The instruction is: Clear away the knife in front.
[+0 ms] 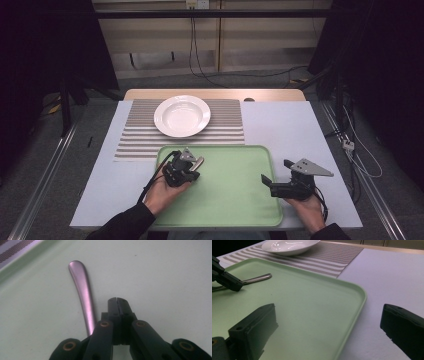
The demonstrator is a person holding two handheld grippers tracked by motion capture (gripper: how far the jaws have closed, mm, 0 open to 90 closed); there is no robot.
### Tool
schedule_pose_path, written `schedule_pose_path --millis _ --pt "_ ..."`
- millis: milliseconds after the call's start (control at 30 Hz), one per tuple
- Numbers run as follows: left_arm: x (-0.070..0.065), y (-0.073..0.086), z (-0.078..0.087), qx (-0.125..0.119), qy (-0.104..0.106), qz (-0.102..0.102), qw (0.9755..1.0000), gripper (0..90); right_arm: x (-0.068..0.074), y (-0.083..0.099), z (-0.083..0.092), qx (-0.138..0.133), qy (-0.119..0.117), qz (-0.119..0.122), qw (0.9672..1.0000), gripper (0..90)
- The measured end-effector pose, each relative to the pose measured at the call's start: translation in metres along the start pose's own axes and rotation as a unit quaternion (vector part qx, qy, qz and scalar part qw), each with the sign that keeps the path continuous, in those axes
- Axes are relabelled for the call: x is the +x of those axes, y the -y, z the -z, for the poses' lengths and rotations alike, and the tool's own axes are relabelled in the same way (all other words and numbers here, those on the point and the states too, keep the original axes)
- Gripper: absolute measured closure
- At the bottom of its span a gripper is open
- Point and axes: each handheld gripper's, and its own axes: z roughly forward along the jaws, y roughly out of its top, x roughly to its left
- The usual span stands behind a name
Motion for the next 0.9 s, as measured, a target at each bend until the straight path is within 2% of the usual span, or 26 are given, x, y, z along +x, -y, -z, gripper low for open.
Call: schedule_pose_path --millis 67,167,233,267,433,467,500,633,667,700,900 --pt "0.002 0.0 0.0 -0.001 0.002 0.002 1.0 90.0 0.0 0.0 0.0 0.0 0.001 0.0 1.0 0.5" --pt "0.004 0.0 0.0 -0.001 -0.007 0.002 1.0 90.0 0.0 0.0 0.001 0.0 0.001 -0.002 1.0 0.5" --pt "0.004 0.001 0.001 0.0 -0.021 0.002 0.9998 90.0 0.0 0.0 0.001 -0.001 0.001 -0.002 1.0 0.5" --pt "0.006 0.001 0.001 0.0 -0.007 0.003 1.0 90.0 0.0 0.0 0.001 -0.001 0.002 -0.002 1.0 0.5" --pt "0.007 0.002 0.003 0.007 -0.031 0.006 0.9995 90.0 0.0 0.0 0.001 0.0 0.001 -0.001 1.0 0.5" --pt "0.009 0.002 0.004 0.007 -0.02 0.007 0.9997 90.0 0.0 0.0 0.001 0.001 0.0 -0.001 1.0 0.5" --pt "0.01 0.002 0.004 0.007 -0.026 0.01 0.9996 90.0 0.0 0.0 0.001 0.001 0.001 -0.001 1.0 0.5" --pt "0.013 0.004 0.005 0.007 -0.027 0.015 0.9995 90.0 0.0 0.0 0.001 0.0 0.001 -0.001 1.0 0.5" --pt "0.013 0.003 0.006 0.011 -0.034 0.015 0.9992 90.0 0.0 0.0 0.001 0.0 0.001 -0.001 1.0 0.5" --pt "0.015 0.004 0.006 0.008 -0.029 0.016 0.9994 90.0 0.0 0.0 0.001 -0.001 0.001 -0.001 1.0 0.5" --pt "0.02 0.005 0.007 0.01 -0.031 0.023 0.9992 90.0 0.0 0.0 0.001 0.001 0.0 -0.002 1.0 0.5"
